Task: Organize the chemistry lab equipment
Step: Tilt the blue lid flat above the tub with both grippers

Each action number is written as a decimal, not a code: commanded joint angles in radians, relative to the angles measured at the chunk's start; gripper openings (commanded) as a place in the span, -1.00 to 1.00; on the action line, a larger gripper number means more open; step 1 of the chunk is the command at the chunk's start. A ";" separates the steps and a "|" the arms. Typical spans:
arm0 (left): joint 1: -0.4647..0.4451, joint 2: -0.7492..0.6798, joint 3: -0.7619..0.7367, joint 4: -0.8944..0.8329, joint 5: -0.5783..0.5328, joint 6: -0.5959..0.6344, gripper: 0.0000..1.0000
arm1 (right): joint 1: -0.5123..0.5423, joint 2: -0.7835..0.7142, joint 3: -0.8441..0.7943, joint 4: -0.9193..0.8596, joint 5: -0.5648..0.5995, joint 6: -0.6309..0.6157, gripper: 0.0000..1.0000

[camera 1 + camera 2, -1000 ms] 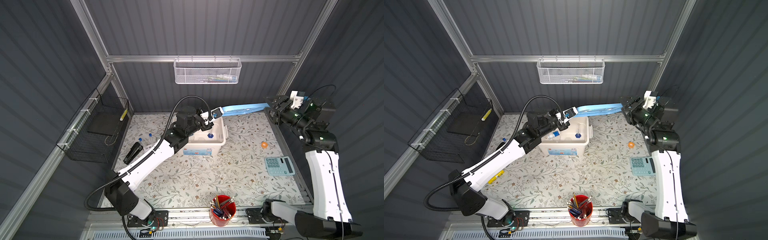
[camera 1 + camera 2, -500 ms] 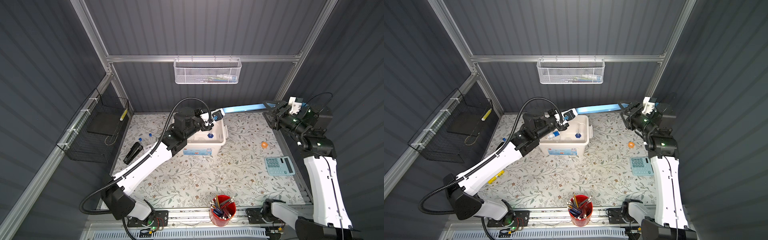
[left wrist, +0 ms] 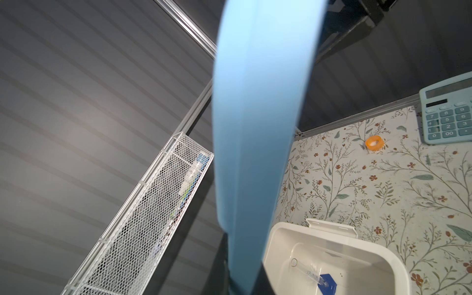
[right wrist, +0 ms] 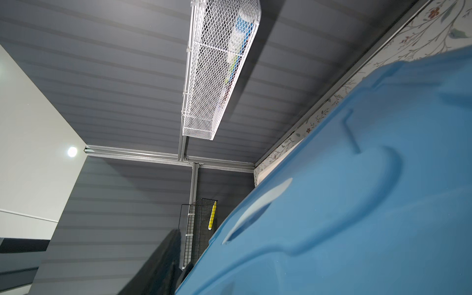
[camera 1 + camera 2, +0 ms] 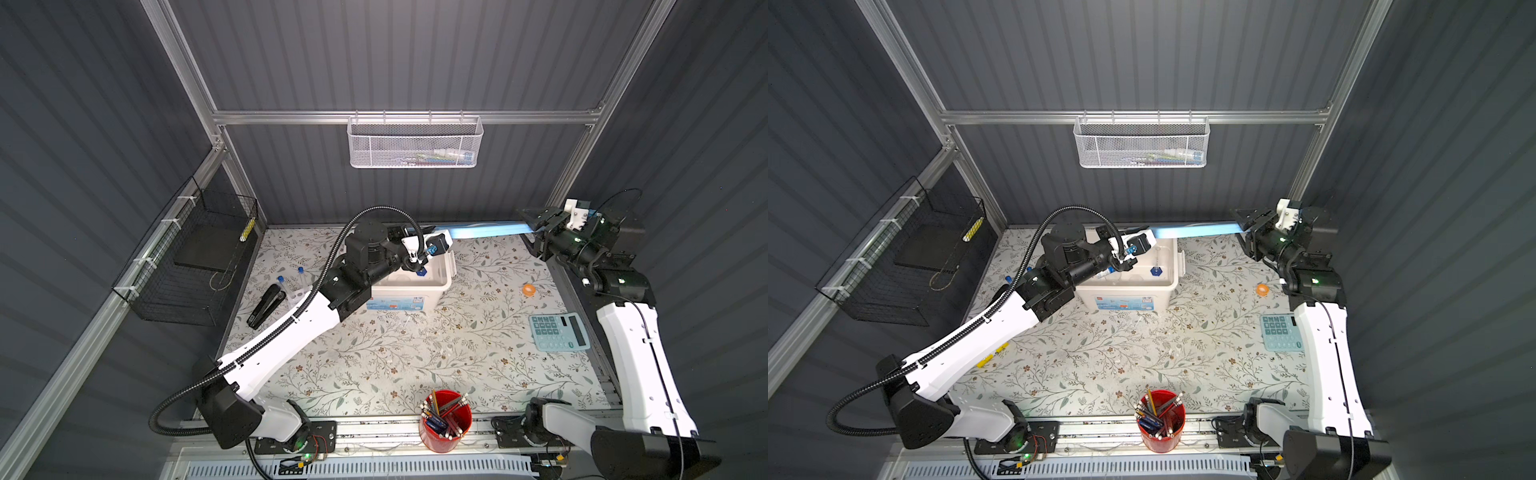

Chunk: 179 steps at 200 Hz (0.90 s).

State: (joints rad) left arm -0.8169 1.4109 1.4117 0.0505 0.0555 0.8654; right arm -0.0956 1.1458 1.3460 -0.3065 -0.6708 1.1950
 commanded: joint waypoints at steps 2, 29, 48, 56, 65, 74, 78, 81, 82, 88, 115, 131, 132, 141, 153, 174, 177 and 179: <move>-0.009 -0.040 -0.040 0.116 0.070 0.023 -1.00 | 0.012 -0.022 -0.034 0.023 -0.019 0.007 0.13; -0.011 -0.057 -0.075 0.150 0.116 0.042 -1.00 | 0.020 -0.050 -0.083 0.044 -0.019 0.026 0.05; -0.011 -0.064 -0.091 0.160 0.142 0.057 -1.00 | 0.020 -0.064 -0.119 0.068 -0.022 0.045 -0.05; -0.011 -0.068 -0.099 0.164 0.152 0.068 -1.00 | 0.022 -0.067 -0.129 0.074 -0.022 0.049 -0.08; -0.011 -0.073 -0.109 0.168 0.160 0.081 -1.00 | 0.022 -0.070 -0.140 0.075 -0.019 0.053 -0.13; -0.010 -0.076 -0.119 0.174 0.167 0.096 -1.00 | 0.022 -0.074 -0.150 0.076 -0.015 0.061 -0.17; -0.011 -0.078 -0.124 0.179 0.171 0.103 -1.00 | 0.022 -0.075 -0.153 0.076 -0.015 0.064 -0.19; -0.011 -0.081 -0.129 0.183 0.174 0.108 -1.00 | 0.022 -0.075 -0.156 0.077 -0.015 0.066 -0.20; -0.011 -0.082 -0.131 0.184 0.175 0.109 -1.00 | 0.022 -0.076 -0.157 0.076 -0.015 0.067 -0.20; -0.010 -0.085 -0.138 0.190 0.185 0.115 -1.00 | 0.024 -0.078 -0.162 0.075 -0.015 0.069 -0.23; -0.011 -0.095 -0.164 0.219 0.198 0.136 -1.00 | 0.028 -0.088 -0.177 0.077 -0.008 0.075 -0.32; -0.010 -0.095 -0.164 0.218 0.201 0.134 -0.72 | 0.027 -0.093 -0.182 0.077 -0.001 0.077 -0.39; -0.010 -0.095 -0.164 0.218 0.201 0.134 -0.69 | 0.027 -0.093 -0.182 0.077 -0.001 0.077 -0.40; -0.009 -0.095 -0.159 0.211 0.202 0.128 -0.38 | 0.027 -0.093 -0.181 0.081 -0.001 0.080 -0.44; -0.010 -0.093 -0.146 0.178 0.210 0.126 0.10 | 0.027 -0.093 -0.181 0.088 -0.001 0.084 -0.47; -0.010 -0.095 -0.138 0.163 0.211 0.109 0.63 | 0.027 -0.093 -0.182 0.102 -0.003 0.087 -0.57; -0.011 -0.096 -0.140 0.163 0.212 0.106 0.67 | 0.027 -0.093 -0.183 0.102 -0.003 0.089 -0.57; -0.010 -0.096 -0.141 0.162 0.212 0.105 0.69 | 0.029 -0.093 -0.183 0.103 -0.003 0.089 -0.57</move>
State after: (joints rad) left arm -0.8238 1.3403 1.2427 0.1886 0.2245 0.9905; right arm -0.0711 1.0615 1.1637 -0.2695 -0.6735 1.2999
